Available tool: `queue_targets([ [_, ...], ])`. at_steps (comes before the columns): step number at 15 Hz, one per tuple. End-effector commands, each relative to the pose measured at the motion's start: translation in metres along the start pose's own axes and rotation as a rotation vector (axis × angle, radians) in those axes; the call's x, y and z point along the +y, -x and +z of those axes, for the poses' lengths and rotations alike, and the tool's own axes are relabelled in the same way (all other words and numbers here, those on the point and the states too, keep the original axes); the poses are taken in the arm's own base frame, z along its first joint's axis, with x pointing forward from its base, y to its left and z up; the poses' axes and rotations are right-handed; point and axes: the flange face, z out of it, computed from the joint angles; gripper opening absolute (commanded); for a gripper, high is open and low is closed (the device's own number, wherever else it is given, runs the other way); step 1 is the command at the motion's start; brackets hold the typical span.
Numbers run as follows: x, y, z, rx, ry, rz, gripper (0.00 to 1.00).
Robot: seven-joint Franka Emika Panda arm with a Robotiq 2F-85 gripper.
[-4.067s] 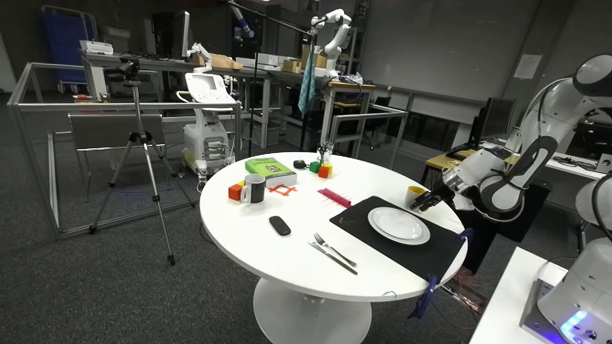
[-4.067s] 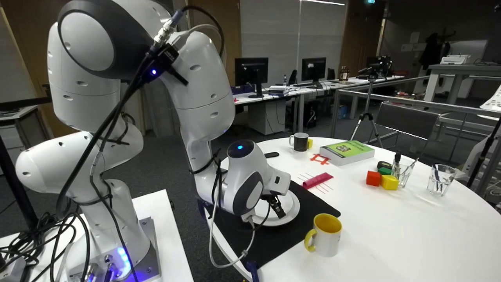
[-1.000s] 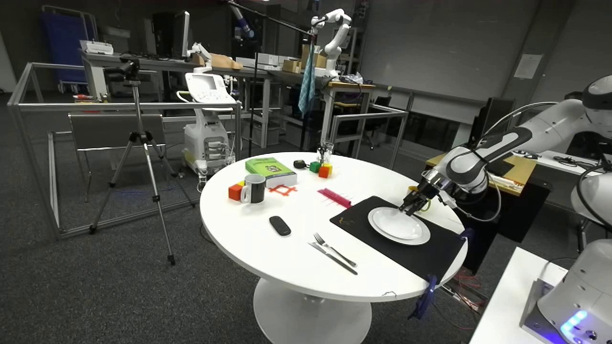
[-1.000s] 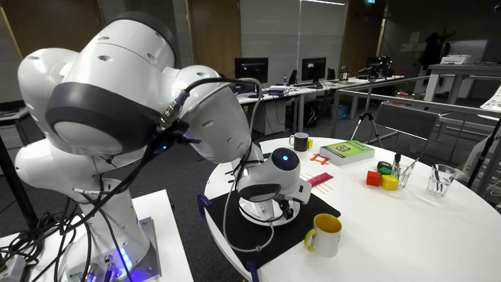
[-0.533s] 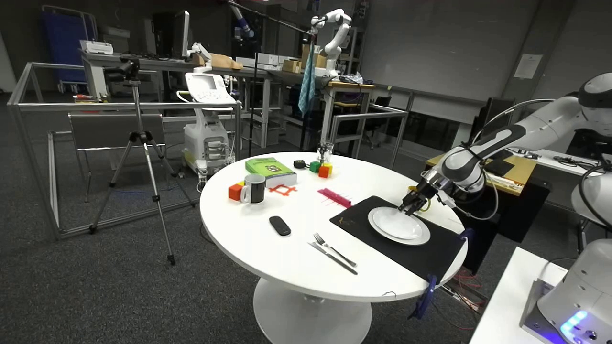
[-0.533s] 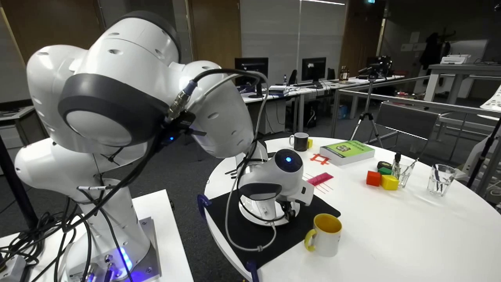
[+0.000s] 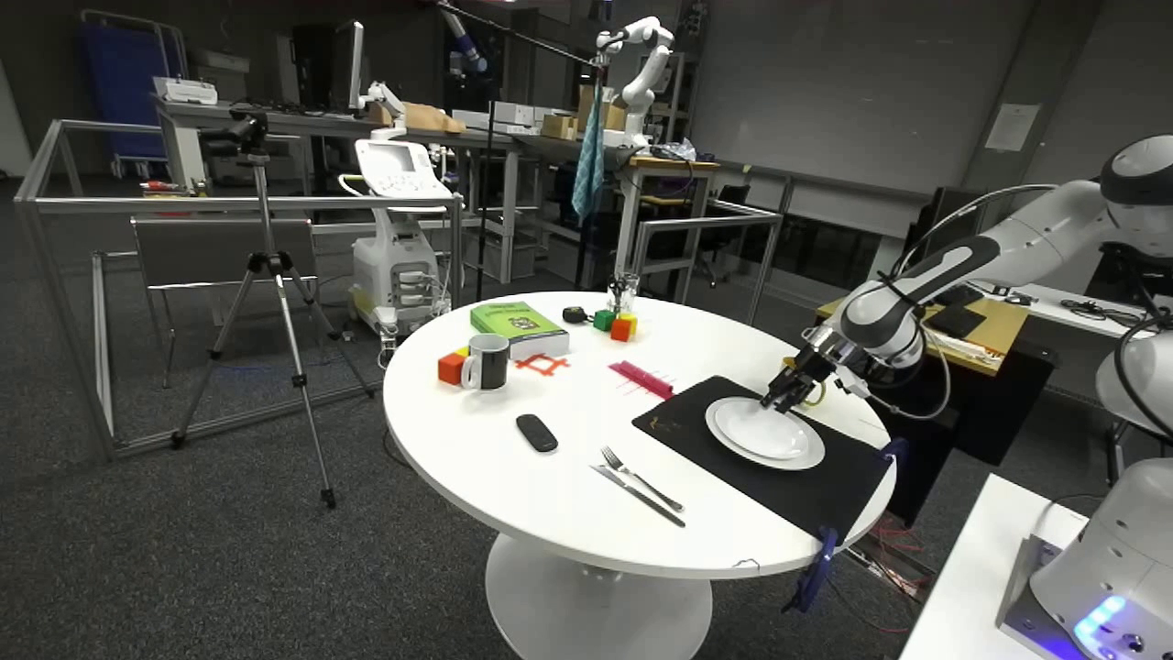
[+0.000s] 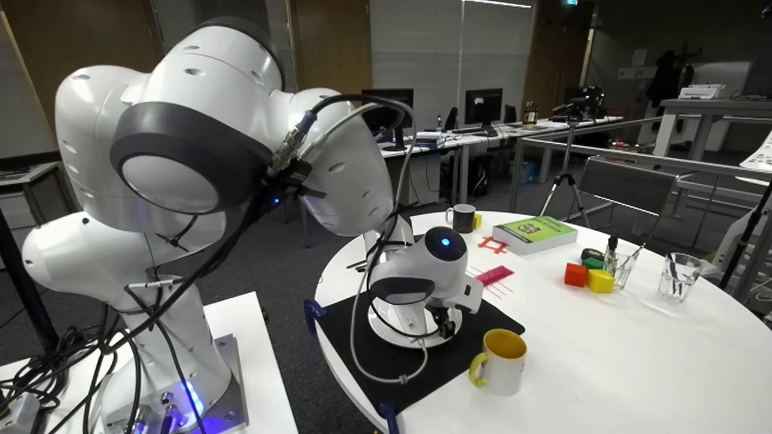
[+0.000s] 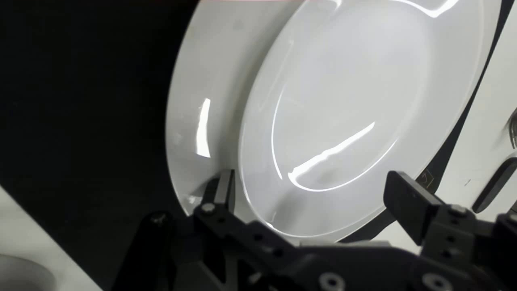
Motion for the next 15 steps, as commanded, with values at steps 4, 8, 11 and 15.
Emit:
queue_targets([
  [4,0.005,-0.003,0.004,-0.063,-0.022,-0.059,1.0],
  [8,0.008,-0.003,0.01,-0.097,-0.055,-0.084,1.0],
  [11,0.009,-0.004,0.011,-0.112,-0.068,-0.094,1.0],
  [15,0.012,-0.005,0.012,-0.128,-0.084,-0.098,0.92],
])
